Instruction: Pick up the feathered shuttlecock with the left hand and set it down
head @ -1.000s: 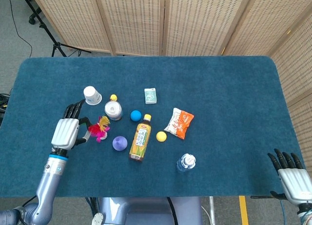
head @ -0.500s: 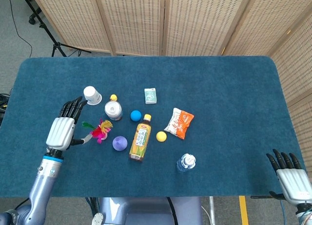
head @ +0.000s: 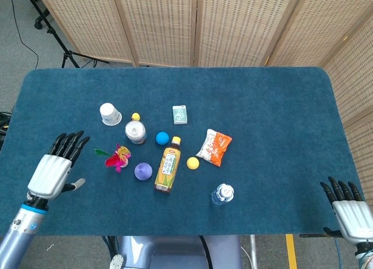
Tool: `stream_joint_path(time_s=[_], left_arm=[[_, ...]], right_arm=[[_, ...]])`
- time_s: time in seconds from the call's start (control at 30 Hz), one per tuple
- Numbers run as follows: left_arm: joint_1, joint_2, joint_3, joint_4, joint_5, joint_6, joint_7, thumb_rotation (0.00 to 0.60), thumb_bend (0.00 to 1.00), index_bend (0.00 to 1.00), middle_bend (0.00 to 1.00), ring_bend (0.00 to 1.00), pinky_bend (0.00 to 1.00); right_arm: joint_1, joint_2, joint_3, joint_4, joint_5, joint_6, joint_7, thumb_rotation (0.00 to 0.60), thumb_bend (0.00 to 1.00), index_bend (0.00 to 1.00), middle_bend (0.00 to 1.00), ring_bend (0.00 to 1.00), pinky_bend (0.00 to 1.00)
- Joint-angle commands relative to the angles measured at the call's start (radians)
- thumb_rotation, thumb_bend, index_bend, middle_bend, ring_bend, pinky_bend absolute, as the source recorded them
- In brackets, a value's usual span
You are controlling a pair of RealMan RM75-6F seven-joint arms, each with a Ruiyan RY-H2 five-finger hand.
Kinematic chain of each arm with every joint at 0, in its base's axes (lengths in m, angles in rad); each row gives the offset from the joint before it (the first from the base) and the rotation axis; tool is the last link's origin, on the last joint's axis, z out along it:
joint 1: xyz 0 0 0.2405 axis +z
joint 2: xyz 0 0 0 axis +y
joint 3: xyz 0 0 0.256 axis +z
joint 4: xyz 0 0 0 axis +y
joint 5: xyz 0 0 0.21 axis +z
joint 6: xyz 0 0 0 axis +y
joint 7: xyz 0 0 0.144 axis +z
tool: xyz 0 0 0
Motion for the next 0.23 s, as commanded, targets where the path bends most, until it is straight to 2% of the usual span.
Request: stream_joint_path(time_s=[0.03, 0.23], left_arm=[[0.089, 0.062, 0.114, 0.040, 0.051, 0.014, 0.108, 0.600, 0.00, 0.00, 0.00, 0.00, 0.00], [0.134, 0.062, 0.158, 0.068, 0.051, 0.001, 0.101, 0.600, 0.00, 0.00, 0.00, 0.00, 0.00]], right_arm=[[0.001, 0.003, 0.004, 0.000, 0.014, 0.000, -0.003, 0.600, 0.00, 0.00, 0.00, 0.00, 0.00], [0.000, 0.007, 0.009, 0.005, 0.042, -0.001, -0.012, 0.600, 0.00, 0.00, 0.00, 0.00, 0.00]])
